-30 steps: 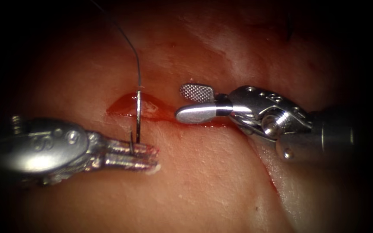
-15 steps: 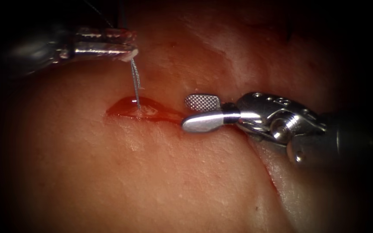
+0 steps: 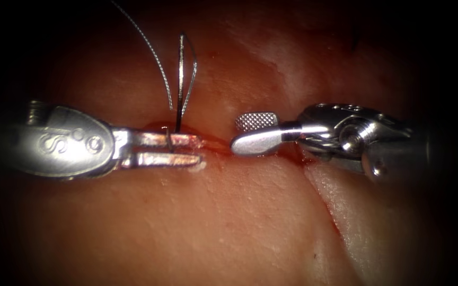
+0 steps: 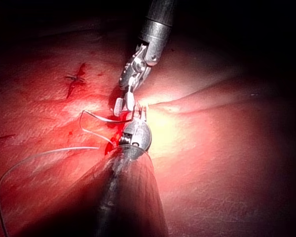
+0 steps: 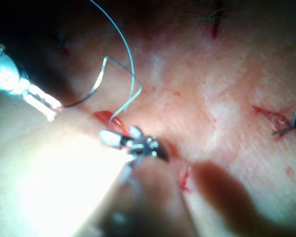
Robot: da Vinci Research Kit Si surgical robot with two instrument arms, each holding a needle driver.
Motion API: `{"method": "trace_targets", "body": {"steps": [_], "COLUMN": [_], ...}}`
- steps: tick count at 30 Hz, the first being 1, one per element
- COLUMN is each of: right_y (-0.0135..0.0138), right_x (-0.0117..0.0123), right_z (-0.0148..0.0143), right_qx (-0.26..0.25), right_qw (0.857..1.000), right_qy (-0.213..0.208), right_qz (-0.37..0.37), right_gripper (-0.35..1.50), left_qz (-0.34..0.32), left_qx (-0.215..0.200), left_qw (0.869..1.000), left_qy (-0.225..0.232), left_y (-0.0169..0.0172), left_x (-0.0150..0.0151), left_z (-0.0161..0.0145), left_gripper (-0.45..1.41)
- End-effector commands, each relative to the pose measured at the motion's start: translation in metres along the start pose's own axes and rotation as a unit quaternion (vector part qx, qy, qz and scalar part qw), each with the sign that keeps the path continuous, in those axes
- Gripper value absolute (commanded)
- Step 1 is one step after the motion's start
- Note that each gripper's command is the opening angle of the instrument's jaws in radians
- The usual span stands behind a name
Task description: Wound Closure
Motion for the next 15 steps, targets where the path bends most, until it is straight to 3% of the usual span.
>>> {"method": "trace_targets", "body": {"steps": [1, 15], "right_y": [0.0004, 0.0001], "right_x": [0.0000, 0.0009], "right_z": [0.0007, 0.0018], "right_qx": [0.001, 0.032], "right_qw": [1.000, 0.993], "right_qy": [0.001, 0.032], "right_qz": [0.003, 0.105], "right_gripper": [0.93, 0.84], "left_qz": [0.000, 0.081], "left_qx": [0.000, 0.003], "left_qw": [1.000, 0.997], "left_qy": [0.000, -0.002], "left_y": [0.0001, 0.0017], "left_x": [-0.0003, -0.0016], "left_z": [0.0007, 0.0026], "left_gripper": [-0.45, -0.45]}}
